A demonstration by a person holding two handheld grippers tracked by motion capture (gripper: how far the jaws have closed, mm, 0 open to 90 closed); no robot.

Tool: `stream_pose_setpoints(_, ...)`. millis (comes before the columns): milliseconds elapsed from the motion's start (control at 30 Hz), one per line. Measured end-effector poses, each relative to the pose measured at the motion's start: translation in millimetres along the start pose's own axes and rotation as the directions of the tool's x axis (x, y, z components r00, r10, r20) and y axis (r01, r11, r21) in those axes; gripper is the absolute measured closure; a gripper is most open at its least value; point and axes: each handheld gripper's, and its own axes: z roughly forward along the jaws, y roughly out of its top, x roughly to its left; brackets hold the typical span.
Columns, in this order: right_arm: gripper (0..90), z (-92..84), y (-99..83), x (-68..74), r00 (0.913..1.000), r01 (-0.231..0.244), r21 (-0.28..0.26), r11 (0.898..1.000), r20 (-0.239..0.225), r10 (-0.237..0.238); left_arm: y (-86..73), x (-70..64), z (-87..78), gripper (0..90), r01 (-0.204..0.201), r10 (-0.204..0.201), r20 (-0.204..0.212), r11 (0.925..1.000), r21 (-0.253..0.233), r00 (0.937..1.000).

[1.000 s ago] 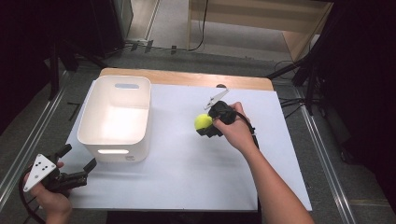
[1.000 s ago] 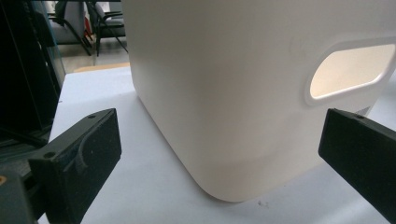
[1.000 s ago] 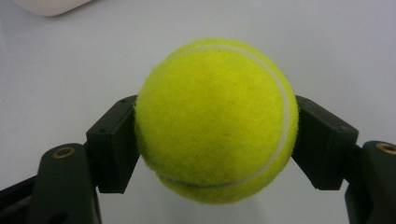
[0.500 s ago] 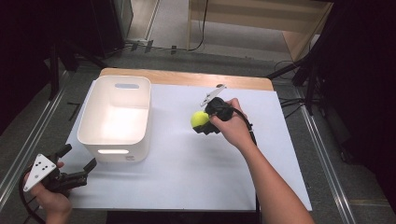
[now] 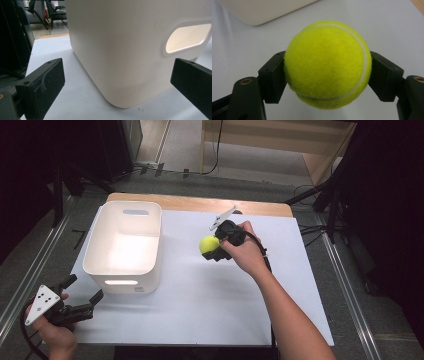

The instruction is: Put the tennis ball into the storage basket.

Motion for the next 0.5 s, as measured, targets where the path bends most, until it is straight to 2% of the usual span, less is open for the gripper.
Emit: stream_pose_setpoints(500, 23.0, -4.2, 20.1, 4.2, 0.9996, 0.026, -0.018, 1.0, -0.015, -0.026, 0.1, 0.2, 0.0, 0.0, -0.002, 0.002, 0.003, 1.0, 0.001, 1.0)
